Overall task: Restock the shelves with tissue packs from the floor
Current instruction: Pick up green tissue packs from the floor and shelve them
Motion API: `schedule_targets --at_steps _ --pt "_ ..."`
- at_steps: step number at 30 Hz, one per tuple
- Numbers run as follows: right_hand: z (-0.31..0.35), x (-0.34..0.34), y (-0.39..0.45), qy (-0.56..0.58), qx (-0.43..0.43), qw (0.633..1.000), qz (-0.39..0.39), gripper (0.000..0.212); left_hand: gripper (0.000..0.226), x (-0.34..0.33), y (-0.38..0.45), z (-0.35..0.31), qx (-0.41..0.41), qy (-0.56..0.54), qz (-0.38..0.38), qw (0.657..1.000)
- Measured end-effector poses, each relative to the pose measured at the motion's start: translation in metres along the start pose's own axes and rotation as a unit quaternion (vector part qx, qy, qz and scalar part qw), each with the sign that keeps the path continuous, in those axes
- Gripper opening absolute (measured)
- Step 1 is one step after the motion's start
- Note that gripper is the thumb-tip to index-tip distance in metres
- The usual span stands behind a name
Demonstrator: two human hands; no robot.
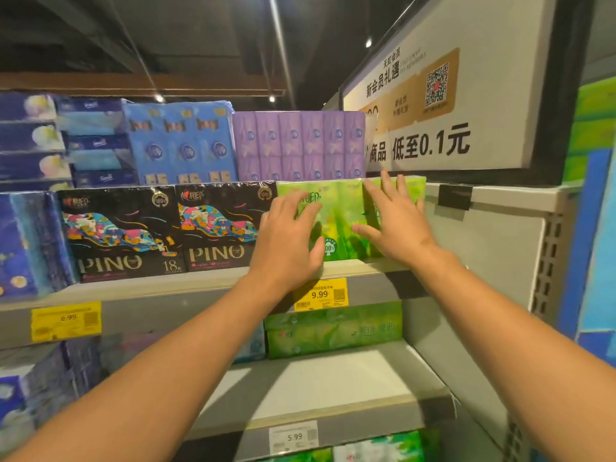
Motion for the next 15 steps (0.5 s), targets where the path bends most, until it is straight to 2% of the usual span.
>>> schedule_targets --at_steps 3,7,12,15 --pt "0.018 0.01 -0.042 0.041 0.003 0.999 0.019 0.083 0.047 0.007 -0.019 -0.015 -0.038 -0.068 -0.026 0.997" --pt "0.038 0.035 -0.133 0.108 -0.046 0.993 -0.032 0.062 0.042 0.016 -0.067 -0.037 -0.055 -0.158 -0.016 0.986" --pt "0.072 0.05 -0.262 0.058 -0.131 0.989 -0.027 0.058 0.049 0.031 -0.155 -0.065 0.004 -0.262 0.122 0.957" --pt "0.1 0.055 -0.348 0.023 -0.199 0.98 0.0 0.057 0.052 0.049 -0.225 -0.094 0.012 -0.306 0.243 0.92"
Point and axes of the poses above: each hand's wrist, its own y-axis towards the middle knuckle, its own x-axis out of the back of the hand, z = x × y, the point moved 5 cm from there along y, towards the middle knuckle, and after that the axes turned 1 degree about y, right-handed, at the moved point
